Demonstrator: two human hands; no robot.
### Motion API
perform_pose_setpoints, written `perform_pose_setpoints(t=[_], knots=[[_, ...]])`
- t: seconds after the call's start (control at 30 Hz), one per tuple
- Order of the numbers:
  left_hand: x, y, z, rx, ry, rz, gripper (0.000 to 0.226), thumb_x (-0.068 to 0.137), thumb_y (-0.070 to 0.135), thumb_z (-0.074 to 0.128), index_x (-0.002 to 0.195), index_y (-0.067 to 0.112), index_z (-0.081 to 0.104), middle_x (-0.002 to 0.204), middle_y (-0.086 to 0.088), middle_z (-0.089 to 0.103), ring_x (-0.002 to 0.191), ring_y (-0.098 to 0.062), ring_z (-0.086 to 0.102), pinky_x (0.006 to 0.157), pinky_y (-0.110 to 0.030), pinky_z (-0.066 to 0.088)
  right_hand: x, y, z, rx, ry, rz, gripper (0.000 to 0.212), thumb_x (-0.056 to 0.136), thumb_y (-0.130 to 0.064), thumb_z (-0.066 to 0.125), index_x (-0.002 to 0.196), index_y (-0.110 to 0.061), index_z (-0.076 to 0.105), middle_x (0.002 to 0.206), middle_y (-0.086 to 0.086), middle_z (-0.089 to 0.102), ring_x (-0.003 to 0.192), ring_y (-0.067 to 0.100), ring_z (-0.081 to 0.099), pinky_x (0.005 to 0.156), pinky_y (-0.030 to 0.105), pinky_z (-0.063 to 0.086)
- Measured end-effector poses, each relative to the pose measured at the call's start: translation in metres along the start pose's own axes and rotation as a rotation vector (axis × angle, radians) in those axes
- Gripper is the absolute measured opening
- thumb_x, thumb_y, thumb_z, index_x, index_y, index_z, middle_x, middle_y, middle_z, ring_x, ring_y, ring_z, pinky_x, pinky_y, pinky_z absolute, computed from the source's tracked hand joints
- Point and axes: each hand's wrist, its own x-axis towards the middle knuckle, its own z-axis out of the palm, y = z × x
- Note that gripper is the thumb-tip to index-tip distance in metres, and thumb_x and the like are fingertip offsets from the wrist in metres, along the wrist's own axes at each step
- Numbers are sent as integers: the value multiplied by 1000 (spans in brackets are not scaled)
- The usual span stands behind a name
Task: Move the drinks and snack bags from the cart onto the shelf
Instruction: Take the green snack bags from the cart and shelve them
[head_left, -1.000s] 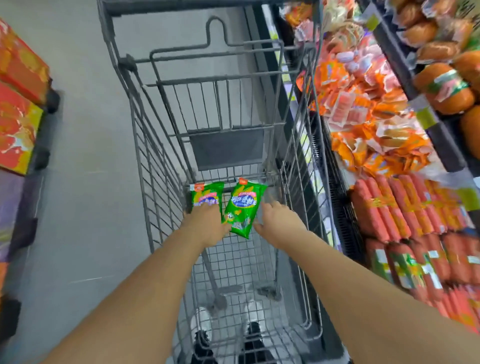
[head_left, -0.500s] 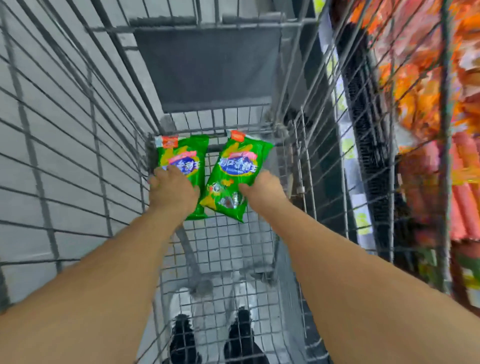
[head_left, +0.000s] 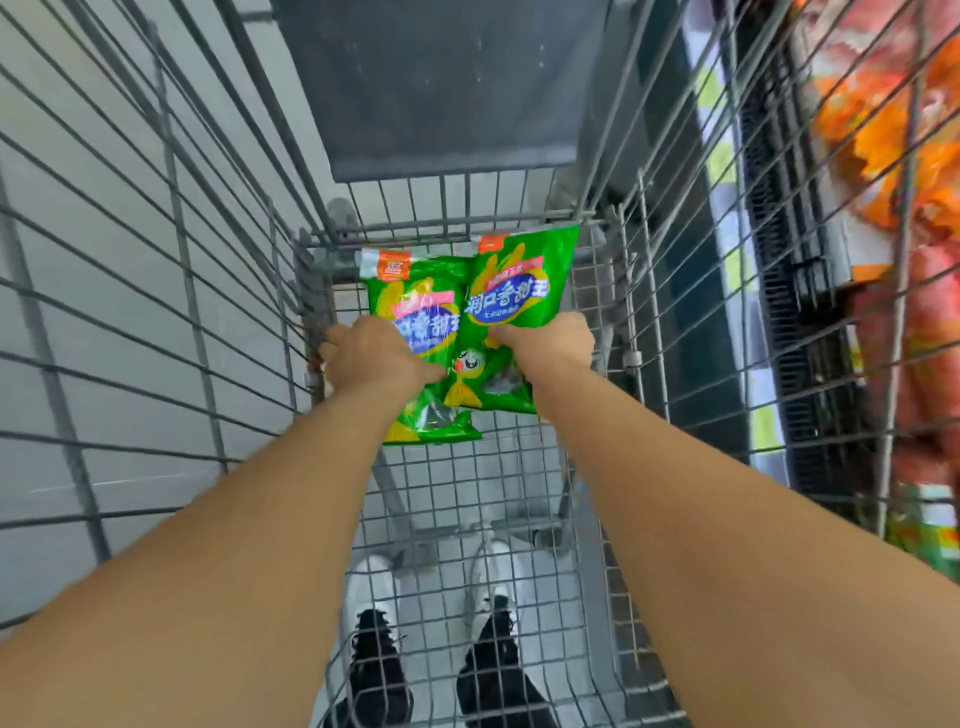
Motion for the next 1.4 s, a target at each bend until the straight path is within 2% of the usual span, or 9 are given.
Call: perform_pose_setpoints(t=[0.23, 0.33, 0.4, 0.5, 0.67, 0.93, 1.03, 1.13, 1.4], knots=[[-18, 2, 4, -423, -86, -74, 109, 59, 24, 95, 141, -1, 28, 139, -17, 50, 125, -34, 52, 99, -42, 49, -5, 3, -17, 142, -142, 41, 66, 42, -17, 87, 102, -4, 62, 96, 16, 70, 82, 31, 70, 69, 52, 61], [-24, 4, 3, -437, -111, -120, 89, 53, 26, 97, 124, 0, 51, 122, -14, 62, 110, -29, 62, 91, -40, 55, -10, 11, -22, 150, -136, 43, 48, 53, -18, 91, 94, -5, 69, 91, 14, 72, 82, 30, 71, 72, 48, 61], [-30, 2, -2, -423, -138, -110, 63, 54, 25, 96, 103, 3, 61, 105, -8, 66, 97, -25, 65, 85, -37, 57, -18, 16, -24, 210, -153, 59, 59, 42, -28, 94, 93, -9, 70, 92, 12, 73, 81, 31, 72, 72, 49, 61], [-44, -5, -14, -429, -145, -110, 60, 58, 18, 94, 108, 4, 64, 109, -10, 68, 97, -27, 66, 88, -39, 57, -32, 26, -27, 264, -193, 47, 79, 21, -46, 87, 91, -12, 71, 90, 11, 75, 78, 30, 73, 69, 50, 61], [-86, -15, -63, -528, -179, -90, 60, 61, 13, 92, 113, 5, 64, 112, -13, 68, 96, -30, 66, 83, -37, 56, -98, 20, -65, 212, -211, -21, 62, 38, -33, 92, 92, -14, 69, 88, 7, 76, 79, 27, 73, 73, 46, 61], [-191, -36, -188, -377, -174, 152, 44, 63, 14, 90, 97, 3, 65, 97, -12, 67, 83, -27, 63, 74, -36, 54, -229, 1, -154, 179, -141, -155, 41, 62, -19, 92, 96, -12, 70, 90, 8, 76, 80, 25, 73, 74, 44, 61], [-233, -51, -234, -296, -158, 290, 41, 61, 15, 90, 95, 7, 69, 94, -12, 70, 80, -26, 65, 73, -34, 55, -287, -5, -191, 51, -40, -240, 43, 57, -28, 93, 88, -10, 70, 82, 11, 75, 63, 22, 66, 55, 35, 55], [-274, -59, -272, -235, -126, 429, 43, 54, 18, 90, 92, 13, 70, 90, -9, 72, 81, -25, 68, 74, -35, 57, -343, -3, -227, -83, 96, -300, 55, 55, -39, 92, 93, -9, 69, 87, 11, 72, 78, 25, 67, 61, 32, 49], [-392, -39, -310, -318, -304, 729, 30, 65, 7, 89, 87, 17, 70, 89, -8, 74, 83, -27, 70, 79, -43, 57, -466, 61, -324, 146, 331, -301, 30, 64, -28, 90, 77, -15, 66, 68, -2, 66, 59, 13, 61, 52, 25, 44]])
